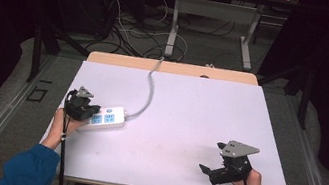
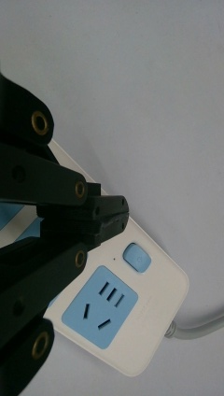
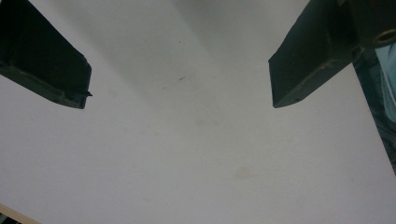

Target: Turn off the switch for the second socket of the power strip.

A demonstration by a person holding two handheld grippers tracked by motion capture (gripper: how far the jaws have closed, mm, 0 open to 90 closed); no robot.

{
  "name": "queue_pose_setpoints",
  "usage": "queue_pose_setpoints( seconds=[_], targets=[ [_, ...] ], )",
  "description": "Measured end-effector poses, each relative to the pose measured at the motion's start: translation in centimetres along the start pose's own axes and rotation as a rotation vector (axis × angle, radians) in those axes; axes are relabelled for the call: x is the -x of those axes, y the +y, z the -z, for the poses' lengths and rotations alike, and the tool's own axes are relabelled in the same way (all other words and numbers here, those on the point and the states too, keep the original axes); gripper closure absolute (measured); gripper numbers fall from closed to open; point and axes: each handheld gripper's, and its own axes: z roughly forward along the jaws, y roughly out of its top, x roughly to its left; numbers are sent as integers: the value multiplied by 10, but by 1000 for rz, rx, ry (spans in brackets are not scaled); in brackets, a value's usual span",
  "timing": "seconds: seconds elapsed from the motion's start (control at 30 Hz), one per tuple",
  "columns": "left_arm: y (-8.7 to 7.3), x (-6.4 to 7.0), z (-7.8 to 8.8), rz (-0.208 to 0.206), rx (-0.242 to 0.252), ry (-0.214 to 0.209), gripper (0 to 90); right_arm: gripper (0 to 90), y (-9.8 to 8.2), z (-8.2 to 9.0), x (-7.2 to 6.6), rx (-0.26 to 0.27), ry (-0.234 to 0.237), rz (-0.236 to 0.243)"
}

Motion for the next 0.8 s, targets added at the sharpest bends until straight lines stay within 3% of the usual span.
queue_pose_setpoints(
  seconds=[0.47, 0.6, 0.73, 0.8],
  targets=[
    [-1, 1, -2, 10, 23, 13, 900, 53, 0, 0, 0, 2, -1, 4],
    [0, 0, 0, -4, -2, 1, 900, 53, 0, 0, 0, 1, 0, 4],
    [-1, 1, -2, 11, 24, 12, 900, 53, 0, 0, 0, 1, -1, 3],
    [-1, 0, 0, 11, 11, -9, 900, 53, 0, 0, 0, 1, -2, 3]
  ],
)
